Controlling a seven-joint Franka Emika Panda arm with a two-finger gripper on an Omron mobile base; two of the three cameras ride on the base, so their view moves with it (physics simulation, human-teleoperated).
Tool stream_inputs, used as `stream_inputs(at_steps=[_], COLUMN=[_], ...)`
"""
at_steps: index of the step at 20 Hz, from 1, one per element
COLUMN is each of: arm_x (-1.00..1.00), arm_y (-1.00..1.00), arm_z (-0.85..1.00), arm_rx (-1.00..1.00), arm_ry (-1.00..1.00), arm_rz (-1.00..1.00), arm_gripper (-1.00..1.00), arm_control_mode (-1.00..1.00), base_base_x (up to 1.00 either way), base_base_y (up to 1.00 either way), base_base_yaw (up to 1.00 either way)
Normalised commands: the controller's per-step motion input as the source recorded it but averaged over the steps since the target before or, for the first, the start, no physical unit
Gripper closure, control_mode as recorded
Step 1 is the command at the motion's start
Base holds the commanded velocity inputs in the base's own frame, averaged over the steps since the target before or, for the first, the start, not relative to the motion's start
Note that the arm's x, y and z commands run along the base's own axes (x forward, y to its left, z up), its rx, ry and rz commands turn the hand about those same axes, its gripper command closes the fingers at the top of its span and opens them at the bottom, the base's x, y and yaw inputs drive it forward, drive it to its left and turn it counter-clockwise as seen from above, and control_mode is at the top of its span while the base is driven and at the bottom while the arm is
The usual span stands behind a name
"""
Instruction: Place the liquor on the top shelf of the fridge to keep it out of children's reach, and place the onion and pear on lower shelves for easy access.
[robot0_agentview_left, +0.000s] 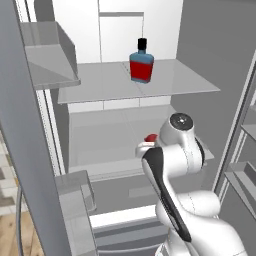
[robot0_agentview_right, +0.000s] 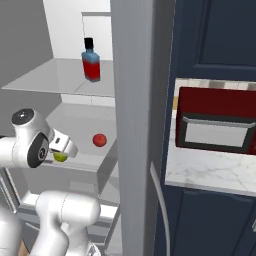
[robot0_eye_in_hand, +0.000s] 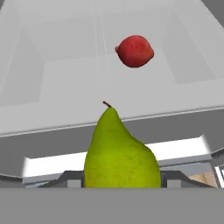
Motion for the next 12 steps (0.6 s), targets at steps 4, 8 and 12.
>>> stream_inputs(at_steps=[4, 8, 12], arm_x=[0.6, 0.6, 0.54], arm_y=[0.03, 0.07, 0.08], arm_z=[-0.46, -0.31, -0.19], arm_rx=[0.0, 0.0, 0.0], arm_ry=[0.0, 0.0, 0.04], arm_rz=[0.0, 0.0, 0.0], arm_gripper=[1.0, 1.0, 1.0], arm_control_mode=[-1.0, -1.0, -1.0], base_base_x=[0.0, 0.0, 0.0], base_base_y=[0.0, 0.0, 0.0], base_base_yaw=[0.0, 0.0, 0.0])
